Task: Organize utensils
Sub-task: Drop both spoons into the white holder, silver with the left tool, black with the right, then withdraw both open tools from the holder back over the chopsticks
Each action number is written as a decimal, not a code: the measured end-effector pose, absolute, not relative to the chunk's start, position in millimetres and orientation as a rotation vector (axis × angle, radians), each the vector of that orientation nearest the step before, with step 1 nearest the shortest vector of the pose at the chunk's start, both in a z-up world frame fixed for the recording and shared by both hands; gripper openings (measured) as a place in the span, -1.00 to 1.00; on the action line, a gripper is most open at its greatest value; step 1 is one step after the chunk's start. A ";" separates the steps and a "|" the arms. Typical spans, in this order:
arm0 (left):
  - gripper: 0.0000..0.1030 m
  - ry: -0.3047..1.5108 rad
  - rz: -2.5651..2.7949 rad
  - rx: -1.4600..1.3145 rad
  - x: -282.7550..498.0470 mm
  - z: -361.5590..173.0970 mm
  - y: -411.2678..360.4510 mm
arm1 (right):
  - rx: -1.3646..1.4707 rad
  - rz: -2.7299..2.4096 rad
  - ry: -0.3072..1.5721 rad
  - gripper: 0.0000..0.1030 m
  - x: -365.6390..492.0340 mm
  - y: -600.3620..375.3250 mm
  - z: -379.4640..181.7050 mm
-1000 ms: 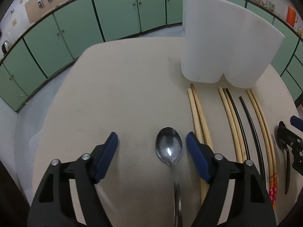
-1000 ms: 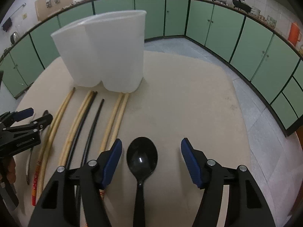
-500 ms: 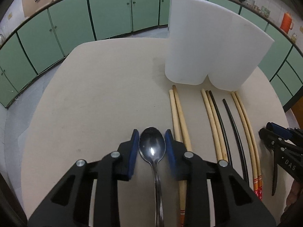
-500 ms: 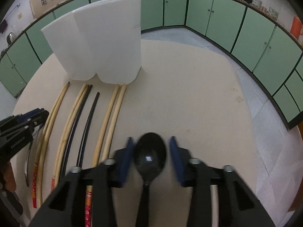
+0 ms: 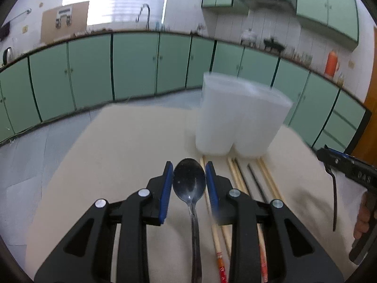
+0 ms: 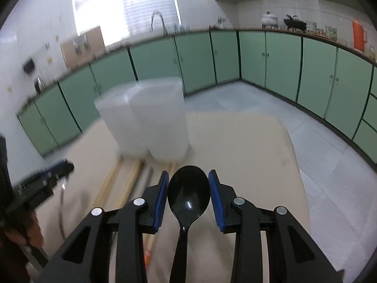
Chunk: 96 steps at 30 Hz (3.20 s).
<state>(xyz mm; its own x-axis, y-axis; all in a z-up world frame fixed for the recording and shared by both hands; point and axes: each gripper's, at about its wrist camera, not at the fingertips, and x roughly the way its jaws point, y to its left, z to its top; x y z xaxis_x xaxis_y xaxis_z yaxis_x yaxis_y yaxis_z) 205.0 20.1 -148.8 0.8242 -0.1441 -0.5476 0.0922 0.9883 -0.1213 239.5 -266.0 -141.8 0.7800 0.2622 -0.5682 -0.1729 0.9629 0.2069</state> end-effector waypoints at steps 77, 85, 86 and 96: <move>0.70 0.785 -0.157 0.011 137.6 -178.1 23.2 | 0.175 0.180 0.751 0.89 139.6 -245.0 -196.7; 0.63 0.859 -0.152 0.030 117.9 -196.1 21.5 | 0.202 0.190 0.803 0.47 114.8 -241.7 -202.4; 0.62 0.863 -0.151 0.034 116.5 -197.3 20.9 | 0.202 0.194 0.810 0.39 113.3 -240.3 -203.0; 0.44 0.879 -0.125 0.085 104.0 -215.7 15.8 | 0.114 0.218 0.841 -0.18 95.7 -223.0 -223.5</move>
